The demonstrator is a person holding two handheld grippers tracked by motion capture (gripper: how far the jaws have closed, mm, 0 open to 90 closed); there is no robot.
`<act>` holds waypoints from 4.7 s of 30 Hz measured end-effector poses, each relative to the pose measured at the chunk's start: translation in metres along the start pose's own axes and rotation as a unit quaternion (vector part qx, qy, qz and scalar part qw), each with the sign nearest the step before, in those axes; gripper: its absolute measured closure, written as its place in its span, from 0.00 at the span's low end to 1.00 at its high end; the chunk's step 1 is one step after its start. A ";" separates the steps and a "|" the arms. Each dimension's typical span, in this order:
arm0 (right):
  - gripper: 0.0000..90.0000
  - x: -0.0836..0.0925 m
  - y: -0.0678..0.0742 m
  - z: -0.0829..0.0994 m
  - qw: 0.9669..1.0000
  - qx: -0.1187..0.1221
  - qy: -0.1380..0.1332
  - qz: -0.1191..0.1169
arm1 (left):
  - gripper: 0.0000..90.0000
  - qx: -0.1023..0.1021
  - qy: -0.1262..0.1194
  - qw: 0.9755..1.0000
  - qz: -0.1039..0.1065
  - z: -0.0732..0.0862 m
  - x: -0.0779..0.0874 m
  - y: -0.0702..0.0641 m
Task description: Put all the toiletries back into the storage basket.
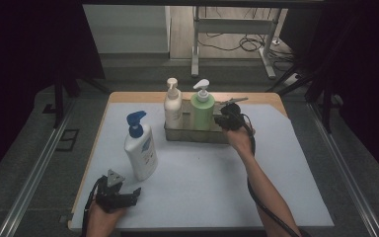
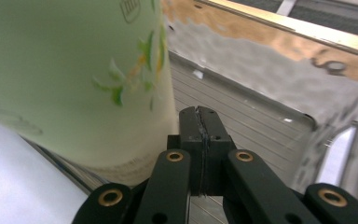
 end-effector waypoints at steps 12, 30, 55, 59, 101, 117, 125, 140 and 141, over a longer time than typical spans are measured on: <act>0.99 -0.008 0.002 -0.005 1.000 -0.006 0.009 -0.019 | 0.13 0.000 0.001 1.000 -0.001 0.000 0.000 0.000; 0.99 -0.016 0.028 -0.011 0.999 0.016 0.014 -0.027 | 0.13 0.000 0.000 1.000 0.000 0.000 0.000 0.000; 0.80 -0.008 0.026 -0.006 0.999 0.032 0.013 -0.009 | 0.13 0.000 0.000 1.000 -0.001 0.000 0.000 0.000; 0.73 -0.001 0.026 -0.004 0.999 0.039 0.007 -0.009 | 0.13 0.000 -0.001 1.000 -0.001 0.000 0.000 0.000; 0.13 0.061 0.043 0.043 0.993 0.116 0.003 -0.017 | 0.13 0.000 -0.001 1.000 -0.001 0.000 0.000 0.000; 0.00 0.083 0.031 0.083 0.993 0.117 -0.002 -0.008 | 0.13 0.000 0.000 1.000 -0.001 0.000 0.000 0.000; 0.00 0.086 0.019 0.110 0.994 0.109 0.002 -0.001 | 0.13 0.000 0.000 1.000 -0.001 0.000 0.000 0.000; 0.00 0.084 0.008 0.157 0.997 0.082 -0.002 0.001 | 0.13 0.001 0.000 1.000 -0.001 0.000 0.000 0.000; 0.00 0.084 0.007 0.160 0.997 0.079 -0.003 0.001 | 0.13 0.000 0.000 1.000 -0.001 0.000 0.000 0.000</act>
Point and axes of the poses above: each handheld gripper's, and its own axes: x roughly backward along the jaws, z roughly out of its underside, y roughly to its left, the point moved 5 cm from there along -x, roughly forward along the jaws, and after that the axes turned 15 degrees about y, right-handed, at the moved point
